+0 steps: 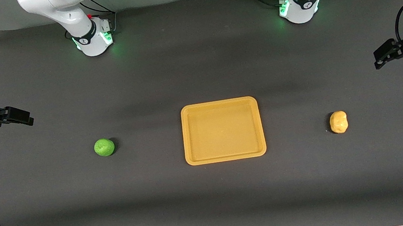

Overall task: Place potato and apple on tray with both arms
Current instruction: 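Reach the left gripper toward the yellow potato while the right gripper waits, then lower the left gripper onto the potato while the right gripper reaches the apple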

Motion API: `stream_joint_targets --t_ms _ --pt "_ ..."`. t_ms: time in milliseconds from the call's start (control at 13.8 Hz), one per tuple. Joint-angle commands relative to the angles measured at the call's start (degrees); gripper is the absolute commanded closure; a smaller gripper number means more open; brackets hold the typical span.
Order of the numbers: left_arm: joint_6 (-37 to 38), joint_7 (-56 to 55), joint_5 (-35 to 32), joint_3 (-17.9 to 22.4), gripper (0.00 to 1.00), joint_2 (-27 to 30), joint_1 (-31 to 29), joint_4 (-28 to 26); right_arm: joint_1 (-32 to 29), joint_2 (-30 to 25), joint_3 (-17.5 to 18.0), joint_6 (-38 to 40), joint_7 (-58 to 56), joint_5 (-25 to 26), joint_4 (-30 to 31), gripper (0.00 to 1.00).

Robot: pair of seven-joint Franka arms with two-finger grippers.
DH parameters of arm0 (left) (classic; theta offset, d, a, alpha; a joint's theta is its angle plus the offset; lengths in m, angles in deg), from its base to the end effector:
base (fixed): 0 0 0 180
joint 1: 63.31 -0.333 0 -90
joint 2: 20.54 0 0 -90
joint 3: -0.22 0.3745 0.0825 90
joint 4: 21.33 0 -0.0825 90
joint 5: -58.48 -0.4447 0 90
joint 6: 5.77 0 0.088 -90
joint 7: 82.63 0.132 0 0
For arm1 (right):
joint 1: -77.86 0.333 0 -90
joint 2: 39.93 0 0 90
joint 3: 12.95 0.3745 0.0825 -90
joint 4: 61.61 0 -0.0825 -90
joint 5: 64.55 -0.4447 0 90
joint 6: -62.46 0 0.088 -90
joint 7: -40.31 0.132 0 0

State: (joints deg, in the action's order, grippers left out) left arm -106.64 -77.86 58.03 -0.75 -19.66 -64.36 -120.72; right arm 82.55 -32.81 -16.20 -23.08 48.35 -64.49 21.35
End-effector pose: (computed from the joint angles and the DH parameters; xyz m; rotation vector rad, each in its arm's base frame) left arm 0.6221 0.0017 0.5962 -3.1285 0.1302 -0.0639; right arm 0.6500 0.0186 0.6378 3.1195 -0.1797 -0.1221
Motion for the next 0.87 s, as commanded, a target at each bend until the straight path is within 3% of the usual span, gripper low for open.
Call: stream_joint_targets --t_ms 0,291,436,800 --pt "-5.7 1.0 -0.7 0.1 0.00 -5.3 -0.1 -1.9 0.5 -0.4 -0.1 -0.3 -3.3 -0.9 0.5 0.00" --pt "-20.1 3.1 -2.9 0.1 0.00 -12.8 0.2 -8.6 0.7 0.1 0.3 -1.4 -3.5 -0.3 1.2 0.00" --pt "-29.5 3.1 -3.0 0.1 0.00 -15.1 0.0 -14.3 0.7 -1.0 1.2 -7.7 -3.5 -0.2 6.2 0.00" --pt "-41.0 3.2 -4.3 0.1 0.00 -25.2 0.3 -16.7 0.5 0.3 1.5 -15.4 -4.0 -0.9 14.7 0.00"
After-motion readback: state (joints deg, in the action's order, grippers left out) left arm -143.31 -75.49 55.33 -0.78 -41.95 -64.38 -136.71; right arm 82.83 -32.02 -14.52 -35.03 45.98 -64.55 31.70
